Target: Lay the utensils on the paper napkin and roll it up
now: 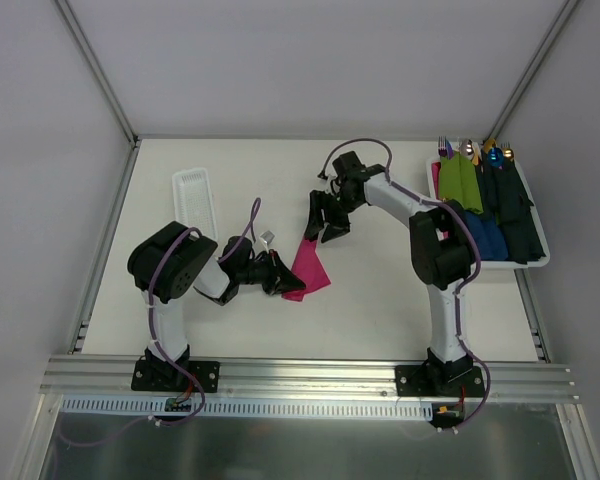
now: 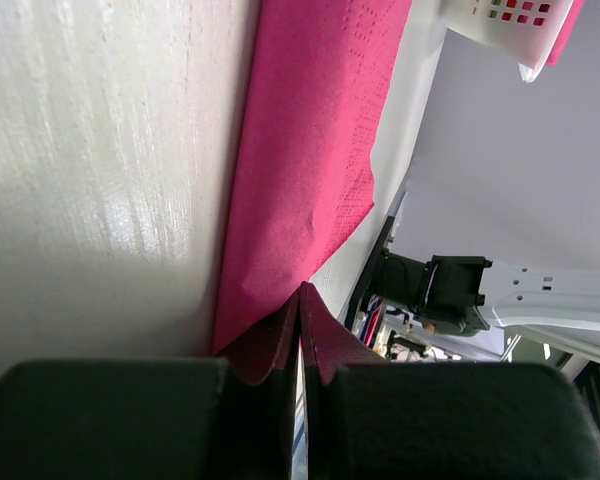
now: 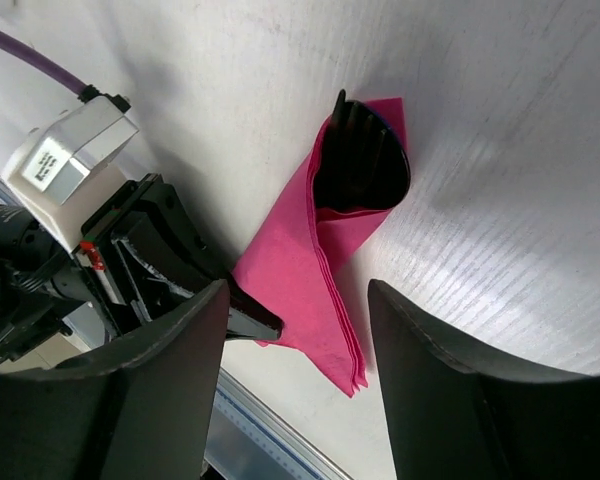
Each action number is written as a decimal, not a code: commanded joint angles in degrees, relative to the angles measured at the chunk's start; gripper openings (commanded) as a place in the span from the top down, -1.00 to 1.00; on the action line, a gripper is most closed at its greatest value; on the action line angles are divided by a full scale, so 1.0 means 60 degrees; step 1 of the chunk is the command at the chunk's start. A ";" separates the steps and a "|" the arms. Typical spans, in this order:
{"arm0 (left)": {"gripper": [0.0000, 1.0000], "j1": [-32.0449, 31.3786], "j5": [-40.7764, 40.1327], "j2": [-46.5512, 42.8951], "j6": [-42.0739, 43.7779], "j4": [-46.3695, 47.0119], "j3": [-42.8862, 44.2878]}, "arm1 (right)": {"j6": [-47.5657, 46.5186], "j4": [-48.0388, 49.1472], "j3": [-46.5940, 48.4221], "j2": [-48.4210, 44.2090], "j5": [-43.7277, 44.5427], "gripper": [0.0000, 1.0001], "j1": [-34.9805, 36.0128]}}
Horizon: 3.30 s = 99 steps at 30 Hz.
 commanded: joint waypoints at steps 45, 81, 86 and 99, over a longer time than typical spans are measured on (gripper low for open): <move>0.73 0.0116 -0.0823 -0.1091 0.0442 -0.0377 -0.0494 | 0.0416 0.1732 -0.1180 0.0089 -0.0306 1.00 0.0099; 0.03 0.1507 0.1828 -0.3555 0.4778 -0.2824 0.1352 | 0.0255 0.4252 -0.3480 -0.2724 -0.3573 1.00 0.0041; -0.04 0.1683 0.2473 -0.3350 0.4252 -0.0253 0.0766 | 0.0401 0.4443 -0.3626 -0.2973 -0.3911 1.00 0.0041; -0.66 0.2079 0.3646 -0.2807 0.2226 0.2834 0.0984 | 0.0474 0.4443 -0.3627 -0.3750 -0.4555 1.00 0.0070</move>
